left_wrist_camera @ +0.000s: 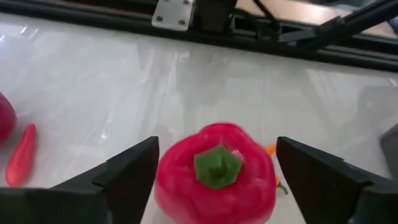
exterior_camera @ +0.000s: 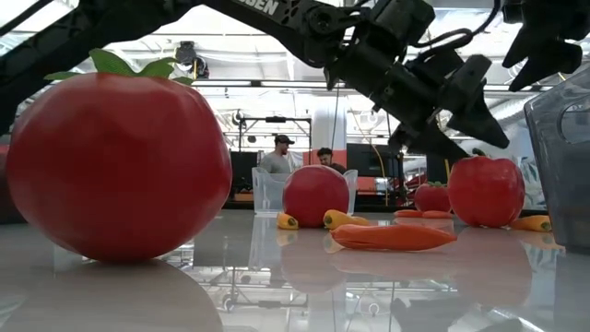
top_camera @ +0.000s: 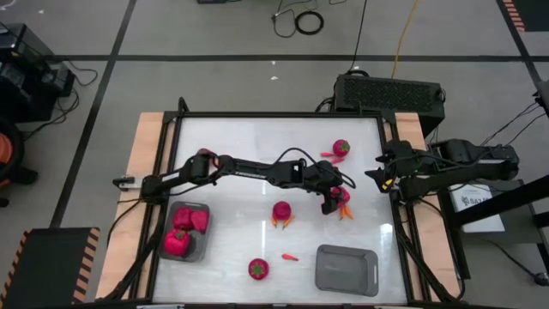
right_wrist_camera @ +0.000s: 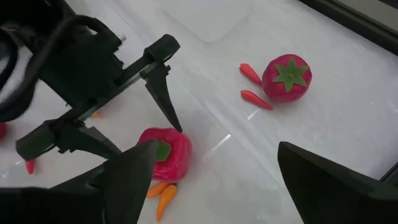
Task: Sort produce into baskets
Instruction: Put the bell pepper into the left black bin
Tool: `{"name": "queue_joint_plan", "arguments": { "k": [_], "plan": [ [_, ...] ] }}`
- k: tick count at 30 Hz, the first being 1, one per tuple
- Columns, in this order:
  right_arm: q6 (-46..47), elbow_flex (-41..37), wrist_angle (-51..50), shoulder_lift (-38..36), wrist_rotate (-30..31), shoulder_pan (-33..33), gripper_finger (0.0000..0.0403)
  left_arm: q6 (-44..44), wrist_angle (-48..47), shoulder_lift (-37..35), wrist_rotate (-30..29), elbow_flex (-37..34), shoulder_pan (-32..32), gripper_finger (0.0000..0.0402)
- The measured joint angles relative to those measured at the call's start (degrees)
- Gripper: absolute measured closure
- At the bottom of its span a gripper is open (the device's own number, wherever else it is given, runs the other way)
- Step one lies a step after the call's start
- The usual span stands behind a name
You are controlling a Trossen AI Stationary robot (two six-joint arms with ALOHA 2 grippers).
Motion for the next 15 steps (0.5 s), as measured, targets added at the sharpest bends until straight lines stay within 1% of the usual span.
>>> {"name": "queue_joint_plan", "arguments": {
  "k": [6, 11, 15],
  "plan": [
    [0.2, 0.0, 0.0, 0.0, 0.0, 0.0, 0.0074, 0.0, -0.3, 0.0, 0.0, 0.0, 0.0, 0.0123],
    [0.2, 0.0, 0.0, 0.0, 0.0, 0.0, 0.0074, -0.1, -3.0, 0.0, 0.0, 0.0, 0.0, 0.0152],
    [0.2, 0.0, 0.0, 0.0, 0.0, 0.0, 0.0074, -0.1, -3.4, 0.0, 0.0, 0.0, 0.0, 0.0171]
  ]
}}
